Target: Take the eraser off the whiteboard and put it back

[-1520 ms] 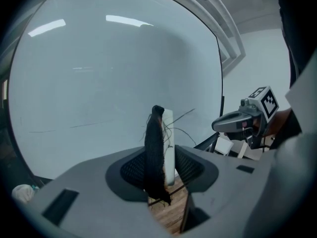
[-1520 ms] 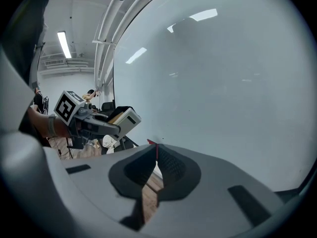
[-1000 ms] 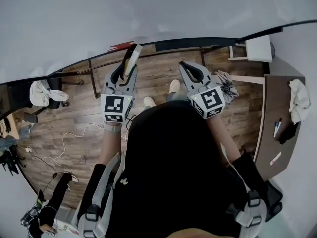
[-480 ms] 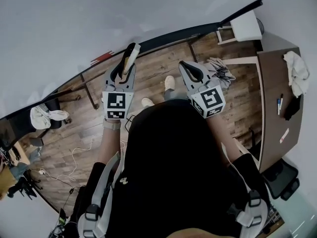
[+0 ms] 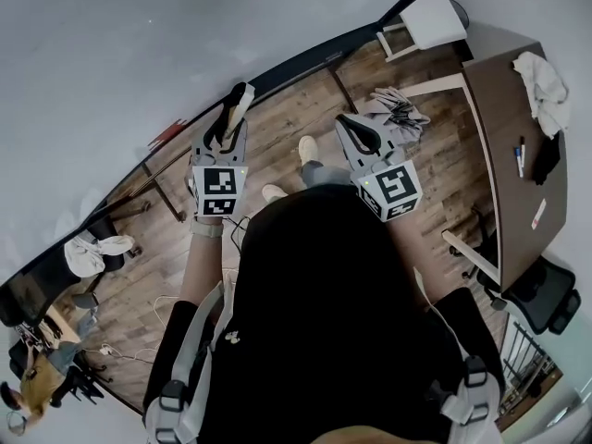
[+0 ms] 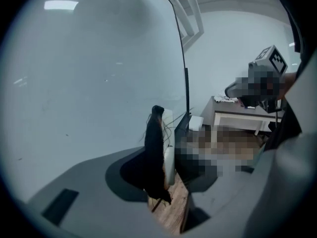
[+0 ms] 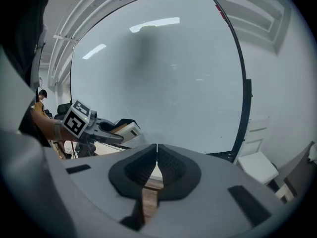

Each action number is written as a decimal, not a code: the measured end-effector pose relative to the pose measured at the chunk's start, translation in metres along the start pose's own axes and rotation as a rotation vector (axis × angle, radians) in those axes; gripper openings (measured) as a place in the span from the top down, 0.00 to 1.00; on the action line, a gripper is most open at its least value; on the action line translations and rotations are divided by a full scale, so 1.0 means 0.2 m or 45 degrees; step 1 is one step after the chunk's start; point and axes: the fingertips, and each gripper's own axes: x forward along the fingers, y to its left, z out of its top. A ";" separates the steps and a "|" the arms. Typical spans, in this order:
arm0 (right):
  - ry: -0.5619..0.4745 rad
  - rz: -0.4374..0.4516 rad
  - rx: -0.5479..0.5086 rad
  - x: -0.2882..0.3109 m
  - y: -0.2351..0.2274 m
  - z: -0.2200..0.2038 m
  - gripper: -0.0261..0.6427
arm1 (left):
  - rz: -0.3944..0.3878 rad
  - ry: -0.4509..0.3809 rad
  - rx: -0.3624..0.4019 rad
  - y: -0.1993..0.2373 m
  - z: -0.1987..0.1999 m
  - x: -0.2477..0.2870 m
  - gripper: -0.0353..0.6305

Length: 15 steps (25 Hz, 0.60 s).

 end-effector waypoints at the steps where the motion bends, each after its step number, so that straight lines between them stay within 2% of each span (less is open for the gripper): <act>1: 0.003 -0.014 0.008 -0.01 -0.02 -0.01 0.93 | -0.006 0.014 0.012 -0.01 -0.01 0.02 0.71; 15: 0.029 -0.233 0.110 -0.24 -0.23 -0.13 0.93 | -0.091 0.147 0.232 -0.13 -0.06 0.33 0.70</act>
